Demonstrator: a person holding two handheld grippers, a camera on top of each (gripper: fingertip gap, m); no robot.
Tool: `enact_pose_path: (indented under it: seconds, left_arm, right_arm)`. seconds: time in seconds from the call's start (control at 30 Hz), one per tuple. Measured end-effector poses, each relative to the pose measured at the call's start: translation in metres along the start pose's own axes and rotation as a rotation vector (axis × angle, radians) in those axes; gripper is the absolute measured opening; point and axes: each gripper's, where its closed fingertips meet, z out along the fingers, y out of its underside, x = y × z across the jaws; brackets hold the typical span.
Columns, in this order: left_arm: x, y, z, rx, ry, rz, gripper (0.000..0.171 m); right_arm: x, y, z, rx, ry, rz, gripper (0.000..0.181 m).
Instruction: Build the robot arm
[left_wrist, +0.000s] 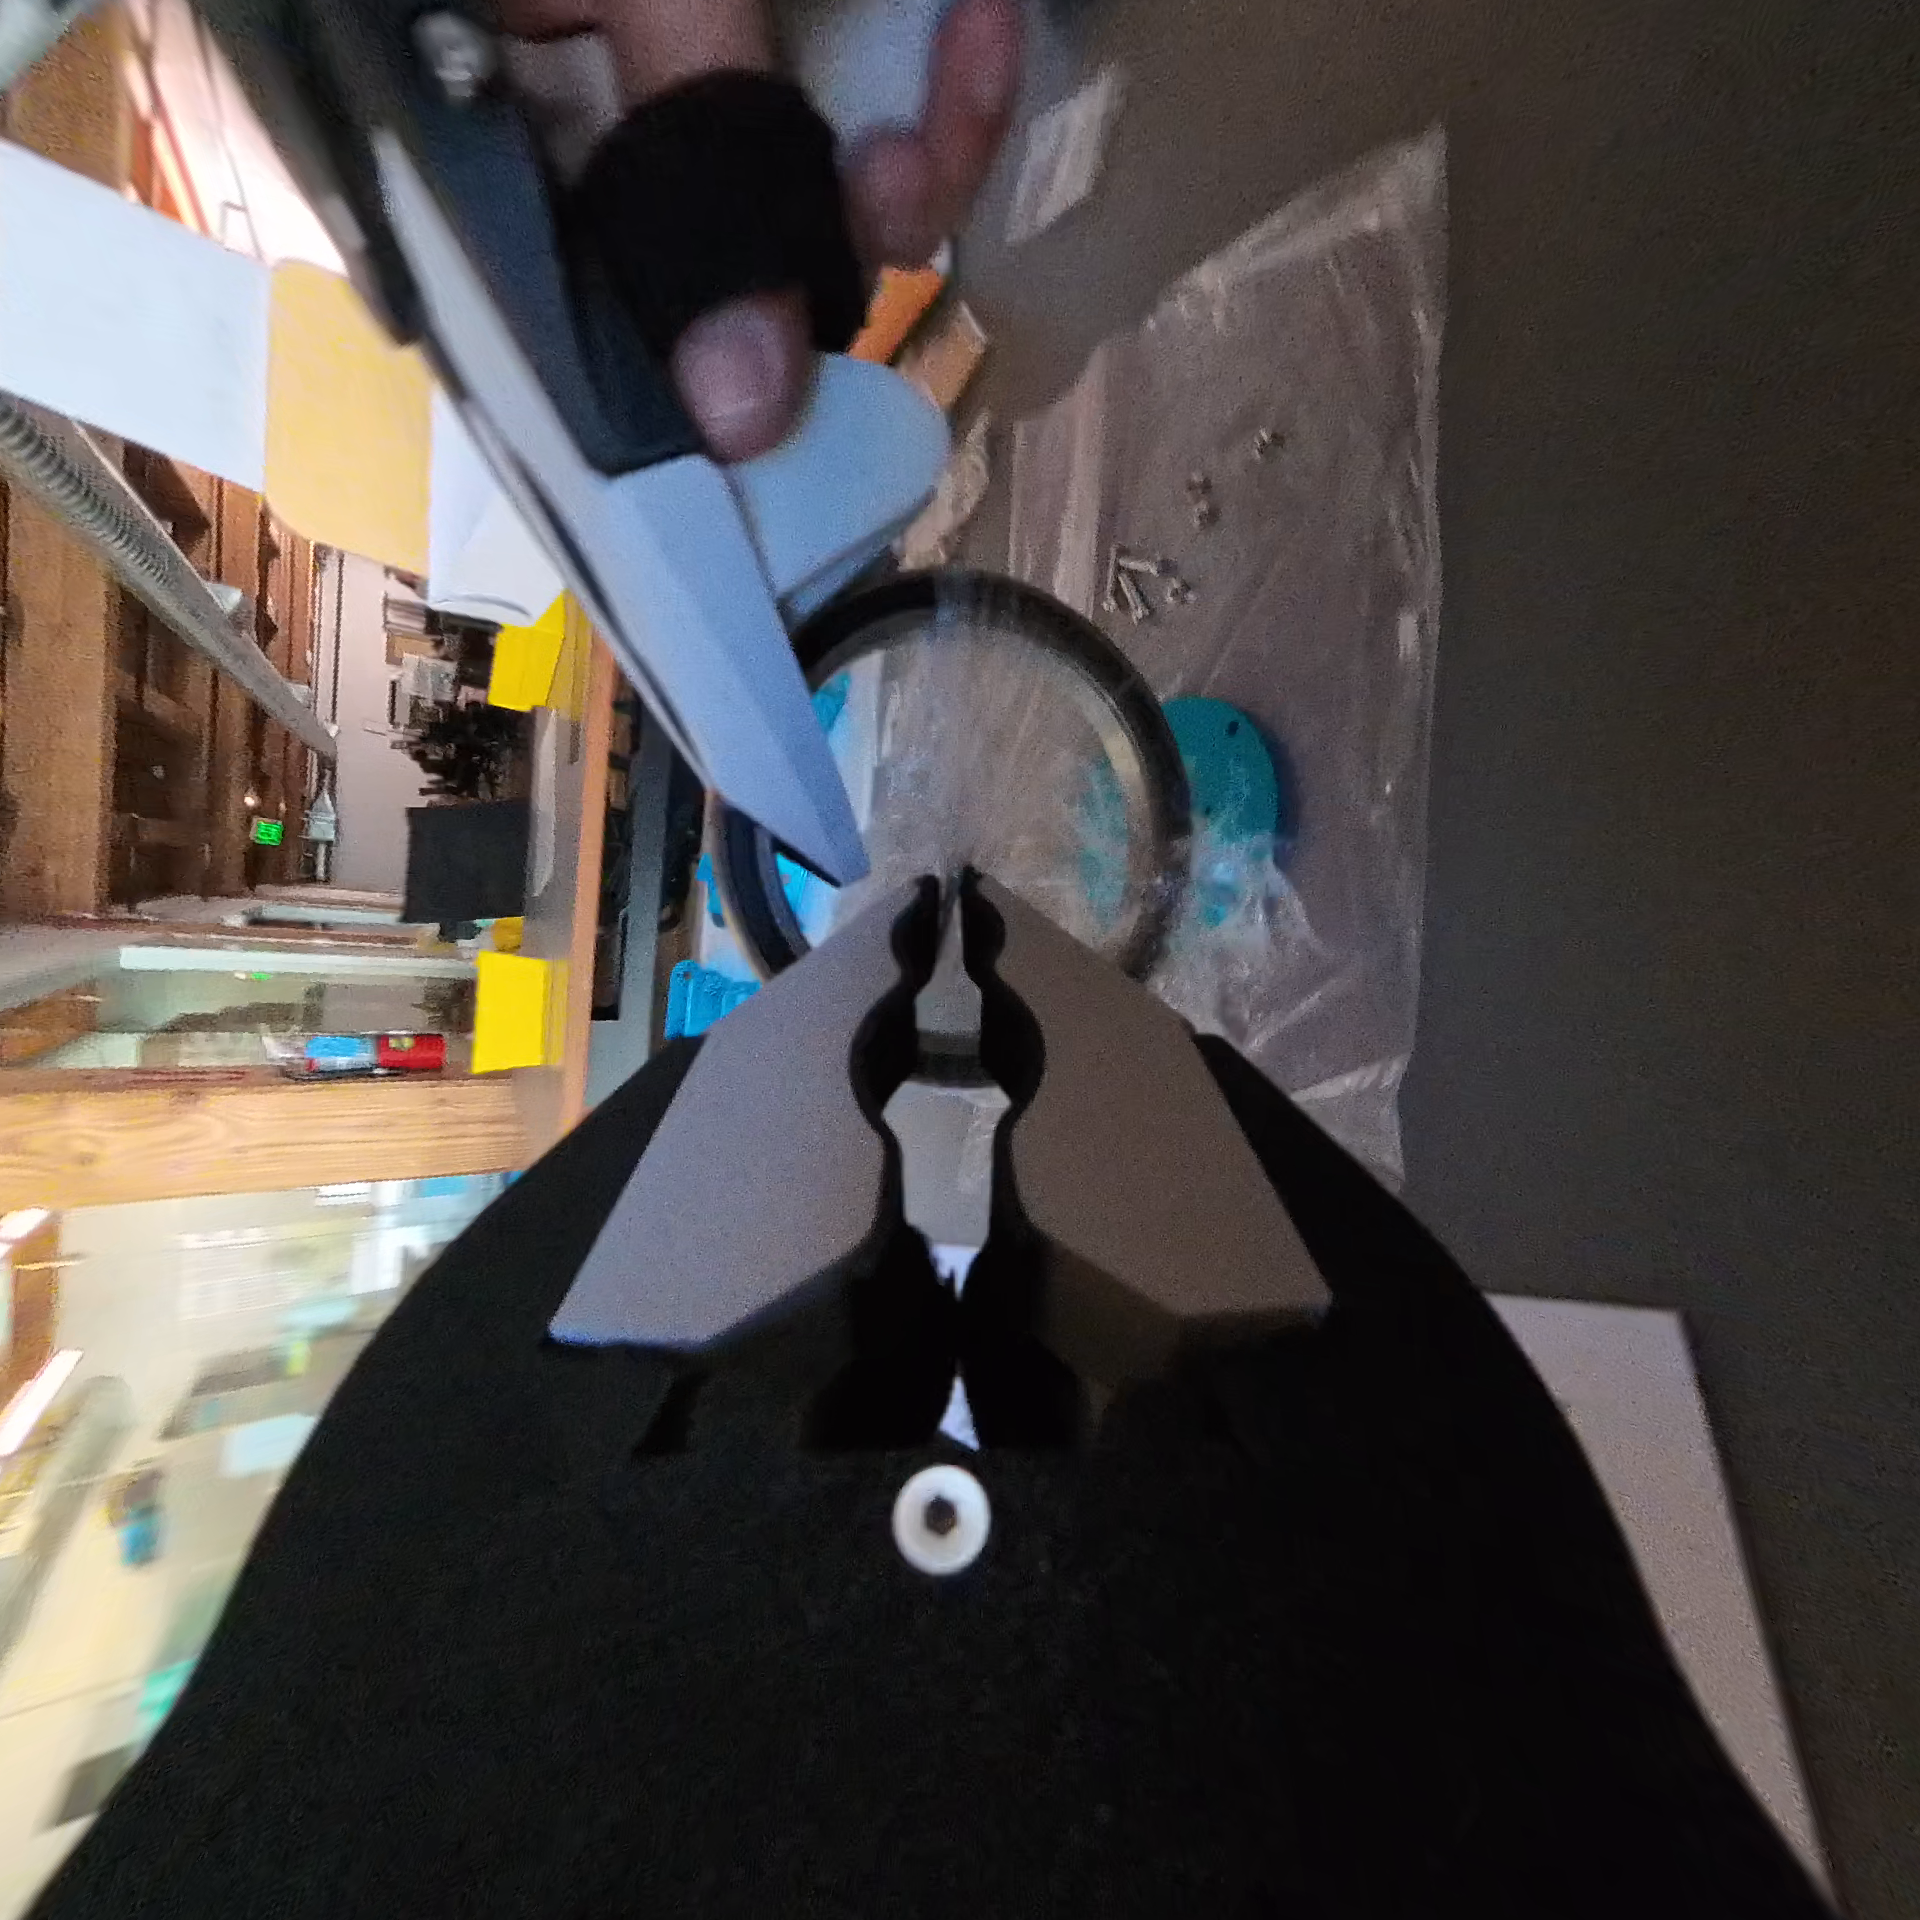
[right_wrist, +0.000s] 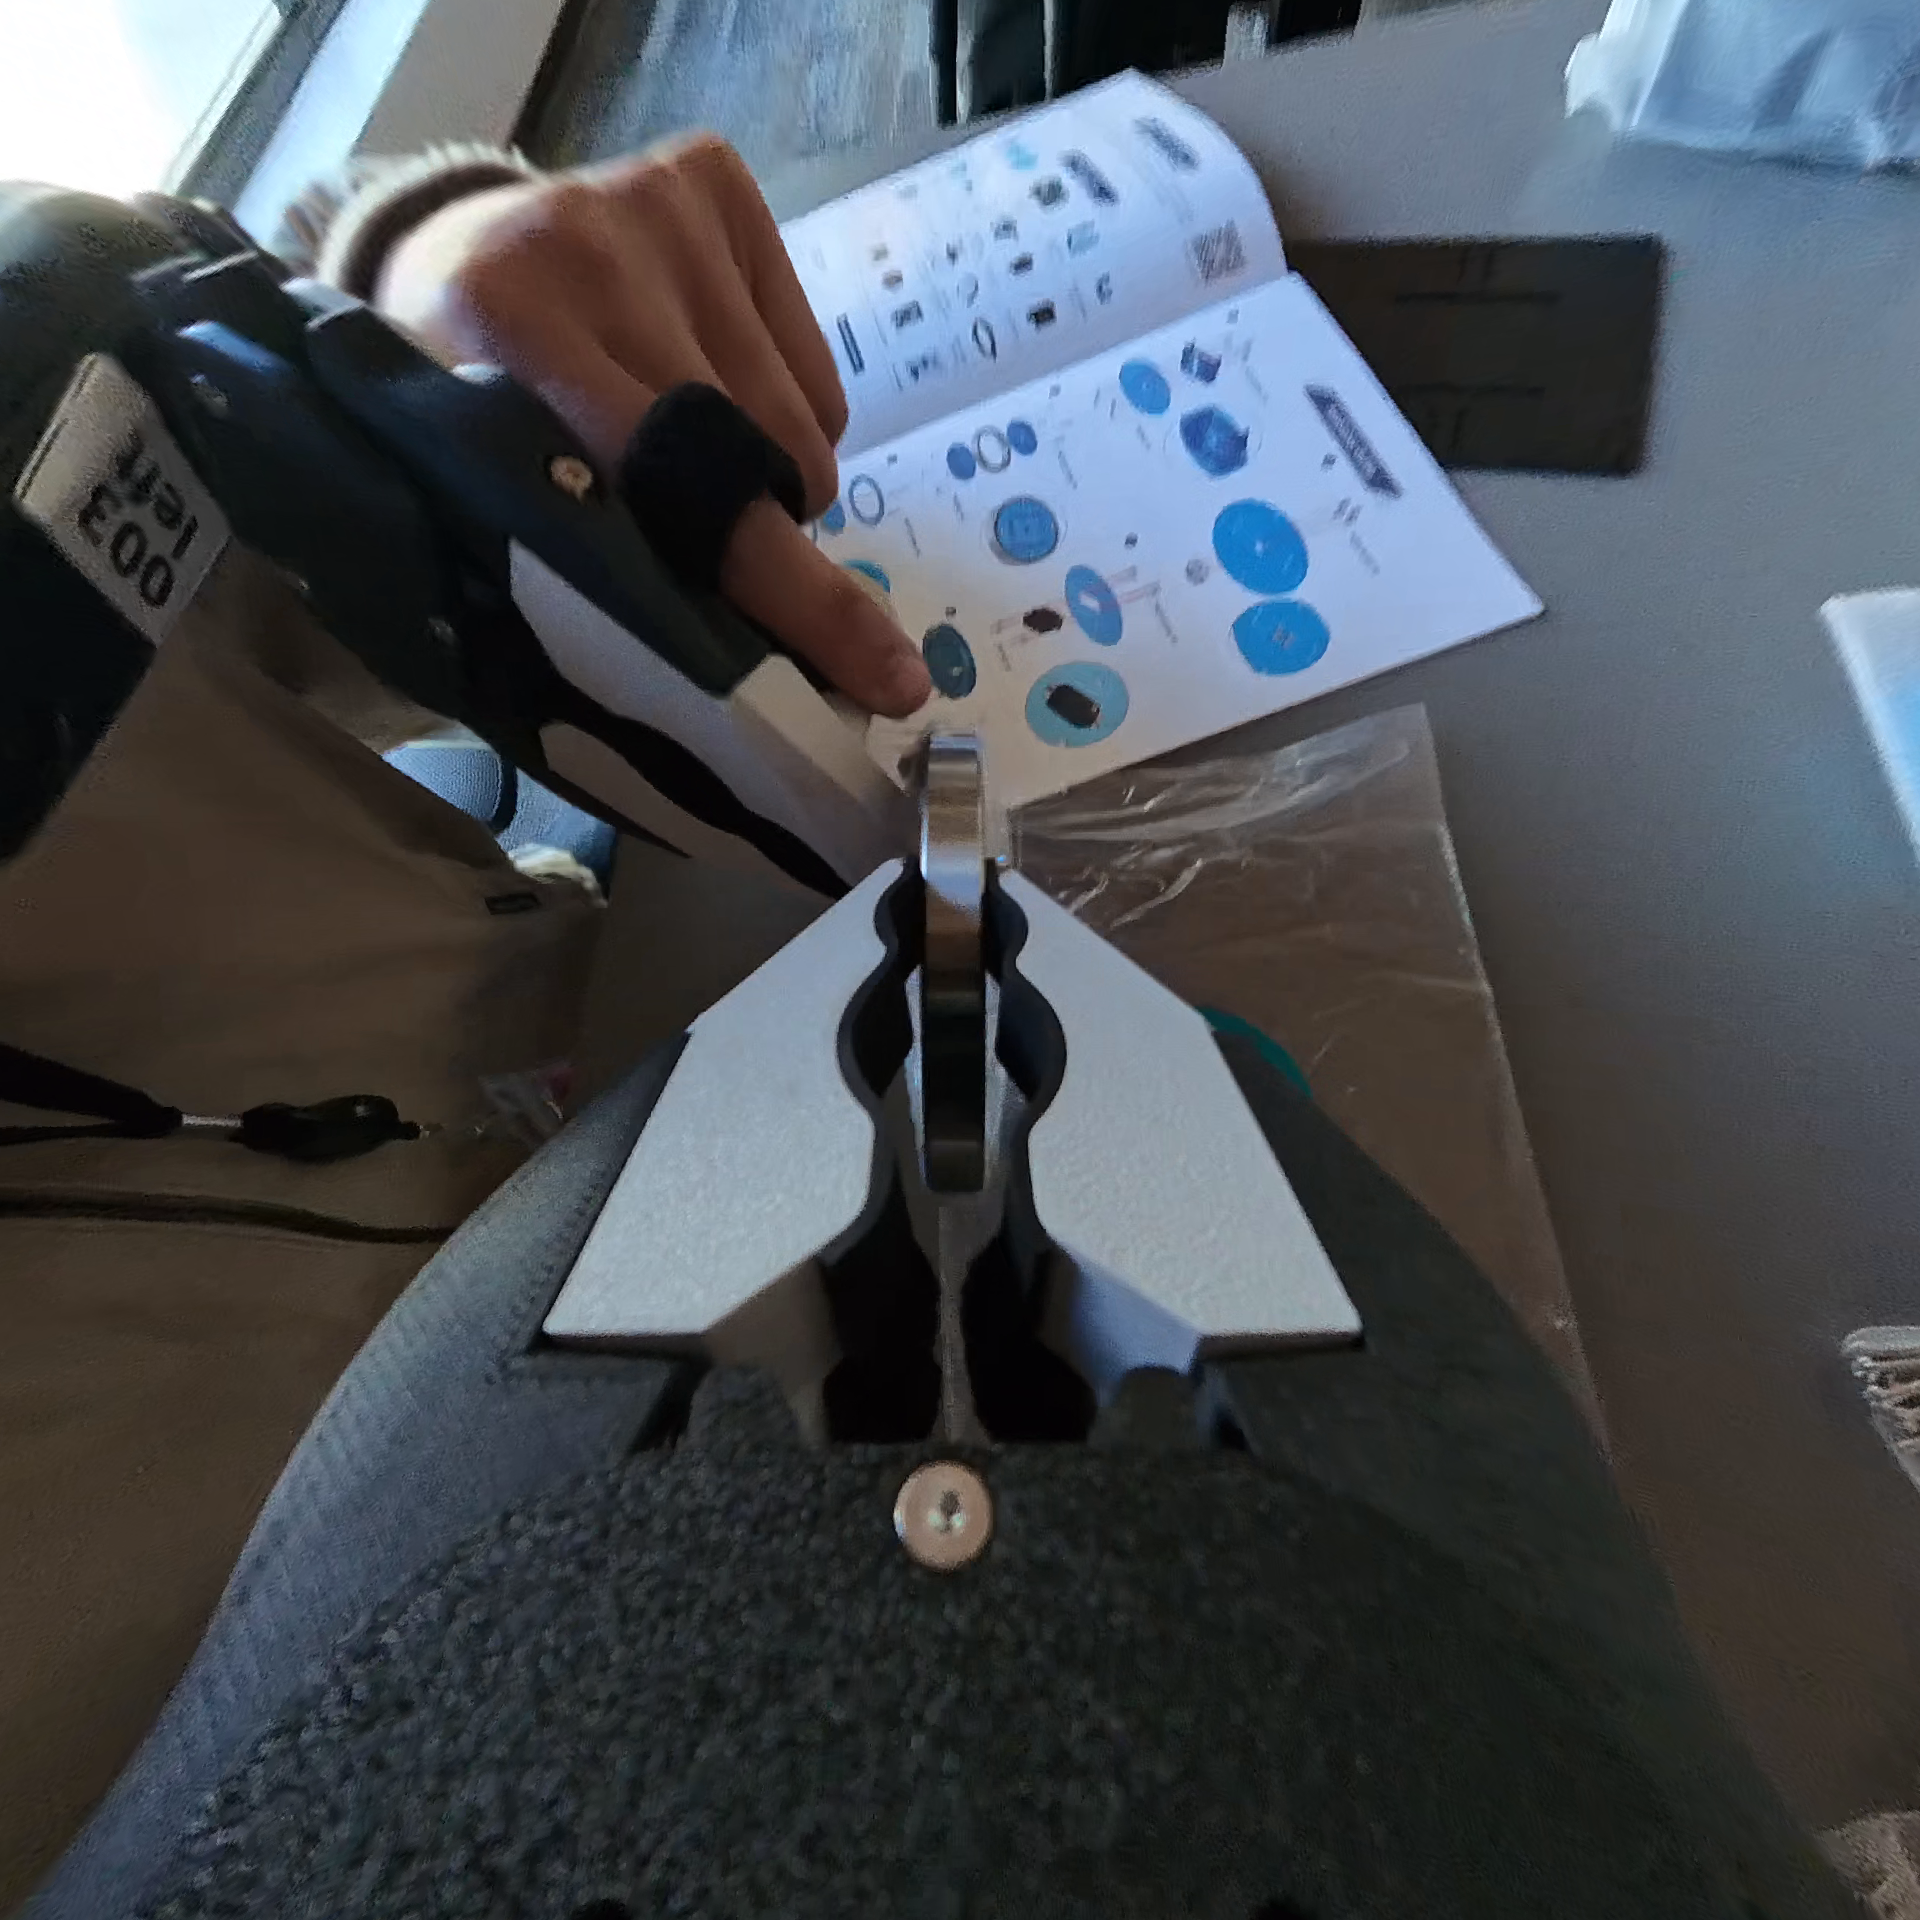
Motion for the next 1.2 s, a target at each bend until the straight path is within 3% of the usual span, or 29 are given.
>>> enact_pose_path:
  seconds: [0.1, 0.17, 0.23, 0.3, 0.43, 0.5, 0.57, 0.67, 0.73, 0.8, 1.1, 1.2]
  left_arm:
    - [-0.015, -0.007, -0.025, 0.227, 0.020, -0.370, 0.031]
    - [-0.030, 0.002, -0.043, 0.380, 0.027, -0.650, 0.036]
    - [-0.032, 0.024, -0.042, 0.443, 0.070, -0.861, 0.040]
    - [-0.020, 0.031, -0.035, 0.490, 0.188, -0.959, 0.045]
    - [0.006, -0.003, -0.032, 0.627, 0.462, -0.983, 0.050]
    - [0.007, -0.012, -0.023, 0.620, 0.490, -0.998, 0.047]
    - [0.004, -0.014, -0.013, 0.607, 0.472, -1.002, 0.018]
    - [-0.005, -0.019, -0.011, 0.664, 0.428, -1.005, 0.005]
    - [-0.015, -0.005, -0.010, 0.622, 0.286, -0.959, 0.000]
    - [-0.034, 0.001, -0.029, 0.689, 0.256, -1.009, 0.000]
    - [-0.027, 0.026, -0.052, 0.702, 0.342, -1.045, 0.000]
    - [-0.036, 0.055, -0.063, 0.714, 0.276, -1.122, 0.000]
  right_arm:
    - [0.001, -0.010, -0.011, 0.073, -0.017, 0.009, 0.009]
    - [0.007, -0.013, -0.019, 0.100, -0.011, 0.029, 0.009]
    - [0.003, -0.020, -0.027, 0.148, -0.061, 0.044, 0.009]
    - [-0.006, -0.029, -0.033, 0.184, -0.129, 0.038, 0.009]
    - [-0.015, -0.044, -0.032, 0.195, -0.171, 0.030, 0.009]
    - [-0.015, -0.044, -0.027, 0.167, -0.141, -0.006, 0.009]
    - [-0.018, -0.047, -0.027, 0.171, -0.151, -0.013, 0.009]
    - [-0.021, -0.054, -0.036, 0.212, -0.175, -0.004, 0.009]
    - [-0.006, -0.052, -0.048, 0.212, -0.082, -0.020, 0.009]
    - [0.007, -0.046, -0.063, 0.226, -0.043, 0.008, 0.008]
    - [0.023, -0.012, -0.066, 0.369, -0.130, 0.189, 0.008]
    - [0.051, -0.011, -0.100, 0.521, -0.072, 0.279, 0.008]
